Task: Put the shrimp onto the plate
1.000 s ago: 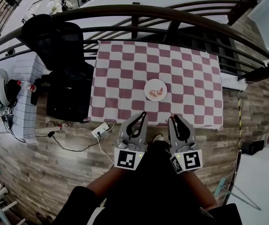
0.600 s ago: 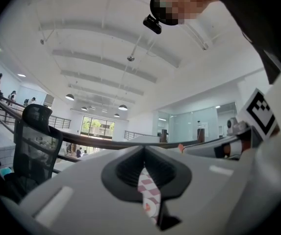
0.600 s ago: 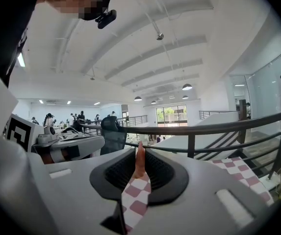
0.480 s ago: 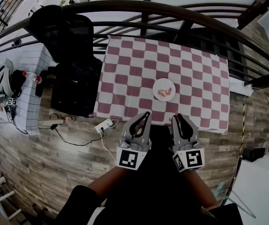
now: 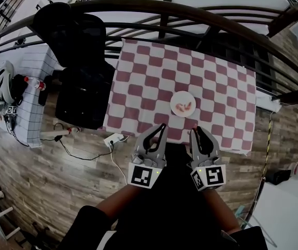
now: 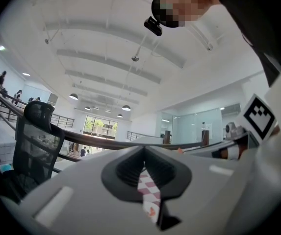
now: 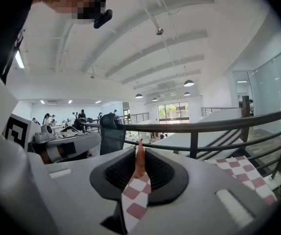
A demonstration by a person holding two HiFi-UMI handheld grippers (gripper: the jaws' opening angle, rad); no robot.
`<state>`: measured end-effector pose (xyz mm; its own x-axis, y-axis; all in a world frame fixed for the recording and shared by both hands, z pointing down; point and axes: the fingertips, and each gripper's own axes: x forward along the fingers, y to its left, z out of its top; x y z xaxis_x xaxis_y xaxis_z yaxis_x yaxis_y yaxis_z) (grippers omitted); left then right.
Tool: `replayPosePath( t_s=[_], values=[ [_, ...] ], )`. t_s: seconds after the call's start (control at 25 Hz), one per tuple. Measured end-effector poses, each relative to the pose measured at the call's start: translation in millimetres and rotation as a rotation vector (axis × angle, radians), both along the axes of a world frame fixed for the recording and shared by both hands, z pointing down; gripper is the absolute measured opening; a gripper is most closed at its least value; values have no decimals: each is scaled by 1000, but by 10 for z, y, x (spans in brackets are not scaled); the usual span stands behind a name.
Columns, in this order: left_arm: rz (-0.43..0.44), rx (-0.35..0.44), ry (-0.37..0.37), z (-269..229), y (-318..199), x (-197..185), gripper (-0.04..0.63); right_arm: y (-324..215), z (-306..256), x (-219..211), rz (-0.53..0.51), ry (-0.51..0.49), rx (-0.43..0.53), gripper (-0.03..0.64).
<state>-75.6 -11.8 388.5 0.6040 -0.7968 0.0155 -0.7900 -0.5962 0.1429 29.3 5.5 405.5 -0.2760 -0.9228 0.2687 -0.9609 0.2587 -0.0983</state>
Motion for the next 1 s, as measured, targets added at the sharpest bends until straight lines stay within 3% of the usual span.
replayPosePath(
  t_s=[1.0],
  values=[
    [20, -46, -63, 365, -1015, 754, 8, -945, 570, 682, -32, -8, -147, 57]
  ],
)
